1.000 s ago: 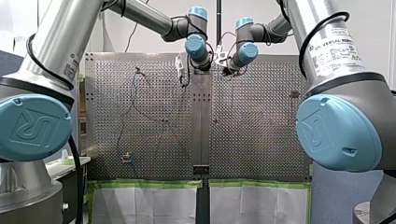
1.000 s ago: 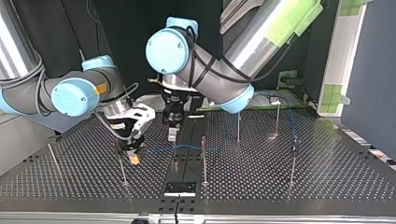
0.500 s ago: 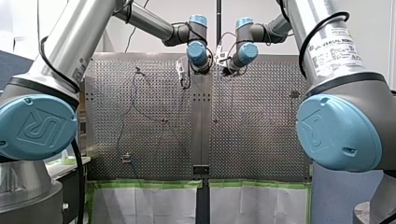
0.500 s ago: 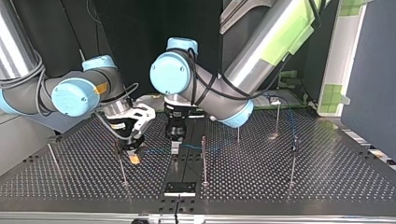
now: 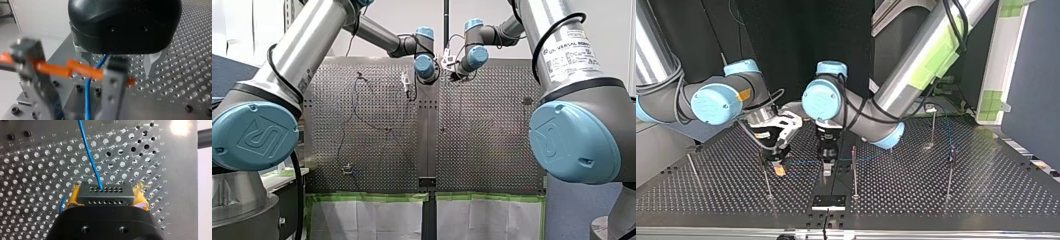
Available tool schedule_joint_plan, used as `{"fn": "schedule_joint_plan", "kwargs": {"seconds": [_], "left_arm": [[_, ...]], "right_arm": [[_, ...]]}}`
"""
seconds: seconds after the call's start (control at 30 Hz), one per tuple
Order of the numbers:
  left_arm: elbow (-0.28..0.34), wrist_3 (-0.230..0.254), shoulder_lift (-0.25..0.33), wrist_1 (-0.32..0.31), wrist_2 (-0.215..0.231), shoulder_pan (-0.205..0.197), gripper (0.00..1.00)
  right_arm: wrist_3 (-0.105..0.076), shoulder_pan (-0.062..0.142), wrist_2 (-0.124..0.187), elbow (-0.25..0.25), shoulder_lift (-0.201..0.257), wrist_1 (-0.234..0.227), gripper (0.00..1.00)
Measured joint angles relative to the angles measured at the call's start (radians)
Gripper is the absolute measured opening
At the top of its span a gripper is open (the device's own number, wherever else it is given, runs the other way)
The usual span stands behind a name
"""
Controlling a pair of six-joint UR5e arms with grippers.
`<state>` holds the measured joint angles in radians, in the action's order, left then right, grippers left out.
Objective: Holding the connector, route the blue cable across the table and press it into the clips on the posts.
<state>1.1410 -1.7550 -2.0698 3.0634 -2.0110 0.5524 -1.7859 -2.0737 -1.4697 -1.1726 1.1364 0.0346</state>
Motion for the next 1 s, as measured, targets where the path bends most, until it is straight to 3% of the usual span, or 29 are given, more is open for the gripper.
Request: {"fn": "schedule_joint_plan", "kwargs": {"seconds": [0.2,0.27,0.3,0.37,0.4,0.43,0.47,0.5,0.53,1.0], "left_arm": [[0.0,-0.002,0.0,0.0,-0.01,-0.003,1.0],[-0.001,-0.001,0.0,-0.001,-0.019,0.0,0.62],[-0.001,0.0,0.0,-0.001,-0.025,0.002,0.62],[-0.001,0.001,0.0,-0.001,-0.037,0.007,0.32],[-0.001,0.001,0.0,0.0,-0.042,0.009,0.32],[0.0,0.0,0.0,0.001,-0.048,0.01,0.16],[0.0,0.0,0.0,0.002,-0.054,0.011,0.07],[0.0,-0.001,0.0,0.004,-0.061,0.012,0.07],[0.0,-0.001,0.0,0.006,-0.069,0.012,0.0],[0.003,-0.015,0.0,0.028,-0.099,0.027,0.0]], "right_arm": [[-0.001,0.0,0.0,0.0,0.0,0.001,0.0],[-0.001,0.0,0.0,0.0,0.0,0.001,0.0],[-0.001,0.0,0.0,0.0,0.0,0.001,0.0],[-0.001,0.0,0.001,0.0,0.0,0.001,0.0],[-0.001,0.0,0.001,0.0,0.0,0.001,0.0],[-0.001,0.0,0.001,0.0,0.0,0.001,0.0],[-0.001,0.0,0.0,0.0,0.0,0.001,0.0],[-0.002,0.0,0.0,0.0,0.0,0.001,0.0],[-0.002,0.0,0.0,0.0,0.0,0.002,0.0],[-0.003,-0.003,0.001,-0.002,0.001,0.013,0.0]]}}
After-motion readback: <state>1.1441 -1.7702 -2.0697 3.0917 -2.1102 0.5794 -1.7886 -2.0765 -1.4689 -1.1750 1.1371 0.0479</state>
